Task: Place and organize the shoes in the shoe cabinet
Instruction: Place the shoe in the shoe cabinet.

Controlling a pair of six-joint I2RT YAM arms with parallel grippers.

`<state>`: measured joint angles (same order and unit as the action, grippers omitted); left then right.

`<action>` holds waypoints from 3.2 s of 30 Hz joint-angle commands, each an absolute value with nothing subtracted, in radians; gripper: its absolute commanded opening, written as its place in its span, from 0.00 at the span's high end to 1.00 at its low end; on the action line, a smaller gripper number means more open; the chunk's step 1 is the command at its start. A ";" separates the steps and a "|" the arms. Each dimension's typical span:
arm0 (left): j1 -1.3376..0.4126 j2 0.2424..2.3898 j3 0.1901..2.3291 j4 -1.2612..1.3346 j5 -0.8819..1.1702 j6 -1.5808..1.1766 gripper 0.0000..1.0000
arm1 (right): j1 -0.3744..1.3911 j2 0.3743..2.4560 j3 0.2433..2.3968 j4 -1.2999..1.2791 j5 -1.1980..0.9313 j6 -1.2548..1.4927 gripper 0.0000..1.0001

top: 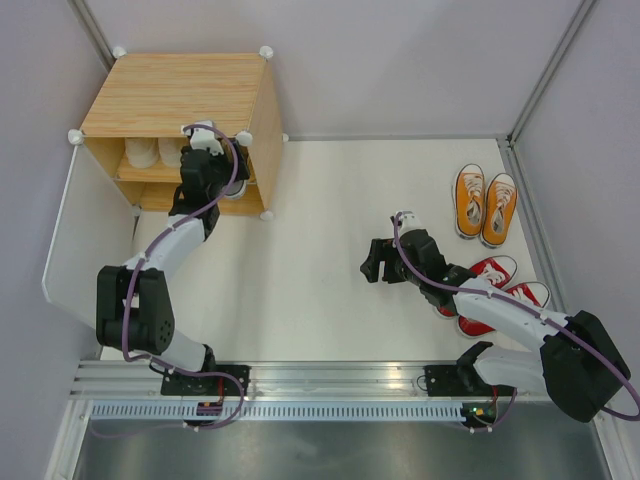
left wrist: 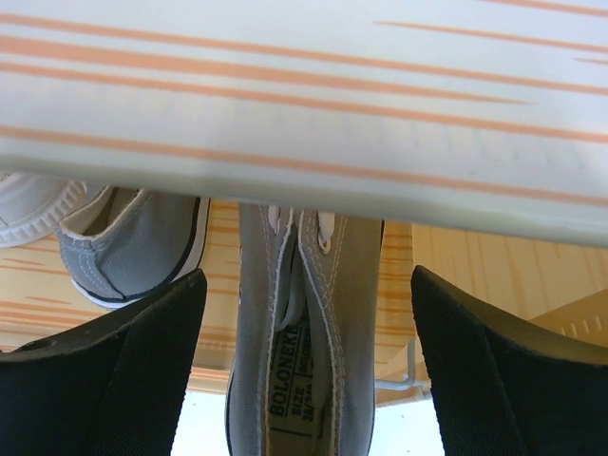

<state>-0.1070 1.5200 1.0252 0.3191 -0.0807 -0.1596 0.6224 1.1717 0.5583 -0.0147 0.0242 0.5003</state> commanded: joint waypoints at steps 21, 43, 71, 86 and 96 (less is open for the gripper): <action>-0.100 1.306 0.891 0.454 -0.052 -0.268 0.07 | 0.620 1.149 0.584 0.017 0.038 0.488 0.19; -0.101 0.980 0.499 0.439 -0.043 -0.302 0.55 | 0.621 1.150 0.577 0.031 0.014 0.492 0.20; -0.100 1.376 0.695 0.597 -0.104 -0.216 0.56 | 0.621 1.204 0.597 0.032 0.021 0.485 0.21; -0.100 1.437 0.753 0.597 -0.066 -0.222 0.55 | 0.621 1.229 0.601 0.034 0.028 0.483 0.21; -0.100 1.184 0.494 0.583 -0.101 -0.258 0.47 | 0.627 1.221 0.600 0.035 0.023 0.486 0.21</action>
<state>-0.1024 1.2831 0.5369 0.5274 -0.0746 -0.2459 0.6243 1.2263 0.5598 -0.0048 0.0204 0.4999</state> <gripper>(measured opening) 0.521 0.792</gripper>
